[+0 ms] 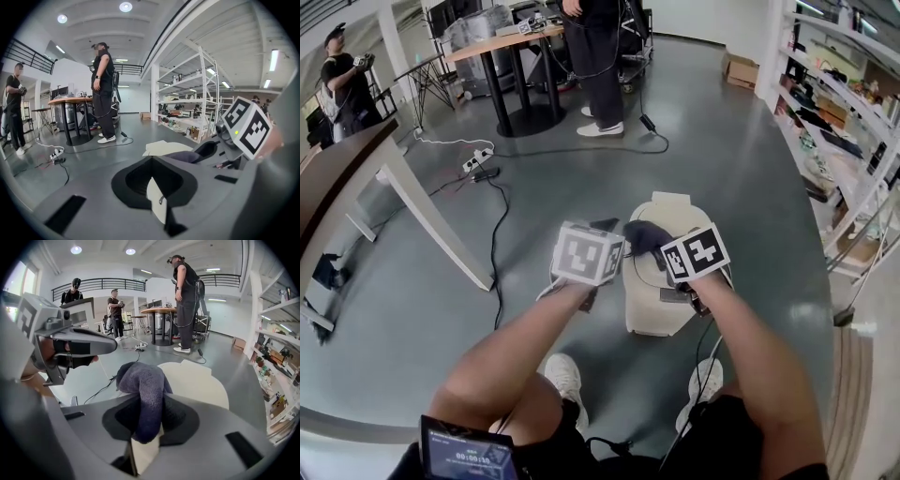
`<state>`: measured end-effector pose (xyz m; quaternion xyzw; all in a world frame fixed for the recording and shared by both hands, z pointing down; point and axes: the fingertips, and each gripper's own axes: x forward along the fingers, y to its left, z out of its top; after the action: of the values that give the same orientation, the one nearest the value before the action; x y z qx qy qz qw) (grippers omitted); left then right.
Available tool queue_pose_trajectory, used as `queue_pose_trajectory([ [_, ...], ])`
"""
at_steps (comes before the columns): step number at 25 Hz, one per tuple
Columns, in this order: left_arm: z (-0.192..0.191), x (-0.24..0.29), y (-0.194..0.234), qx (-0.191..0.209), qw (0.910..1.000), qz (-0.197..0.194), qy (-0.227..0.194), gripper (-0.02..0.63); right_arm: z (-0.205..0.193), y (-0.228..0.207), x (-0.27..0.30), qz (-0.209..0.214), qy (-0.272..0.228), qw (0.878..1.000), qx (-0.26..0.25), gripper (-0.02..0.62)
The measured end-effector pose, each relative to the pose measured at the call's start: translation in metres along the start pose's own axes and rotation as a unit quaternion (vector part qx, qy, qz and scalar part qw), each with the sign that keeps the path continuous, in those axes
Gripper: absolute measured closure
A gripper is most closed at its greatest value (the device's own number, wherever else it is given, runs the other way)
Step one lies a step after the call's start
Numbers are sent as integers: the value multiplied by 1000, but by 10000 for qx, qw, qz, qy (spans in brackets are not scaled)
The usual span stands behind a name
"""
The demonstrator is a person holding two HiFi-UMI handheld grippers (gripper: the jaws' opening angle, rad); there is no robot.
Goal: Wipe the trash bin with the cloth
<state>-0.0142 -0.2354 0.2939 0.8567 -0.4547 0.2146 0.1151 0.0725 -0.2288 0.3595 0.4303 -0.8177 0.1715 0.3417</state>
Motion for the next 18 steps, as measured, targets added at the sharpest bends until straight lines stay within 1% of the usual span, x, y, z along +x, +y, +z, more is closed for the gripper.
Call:
queue_pose_trajectory([
  [2,7,-2,-7,228,9997,40,-49,609,-5,-7,-6,-51,-6,10000,63,506],
  [4,10,-1,-13,309,9995,-4,-51,609,-8,-13,-12,-89,-16,9999,142,506],
  [6,9,1,-19,169,9998,-124,-12,609,-11,-17,-17,-127,-23,9997,224,506],
  [10,15,6,-34,-432,9982,-398,-68,609,-19,-29,-26,-243,-48,9990,373,506],
  [12,20,8,-41,-590,9969,-500,-107,609,-22,-36,-30,-310,-70,9986,425,506],
  [14,23,9,-48,-608,9966,-545,-106,609,-26,-43,-35,-373,-66,9983,450,506],
  [18,19,16,-53,-439,9978,-503,-38,609,-39,-58,-42,-476,-29,9974,531,506],
])
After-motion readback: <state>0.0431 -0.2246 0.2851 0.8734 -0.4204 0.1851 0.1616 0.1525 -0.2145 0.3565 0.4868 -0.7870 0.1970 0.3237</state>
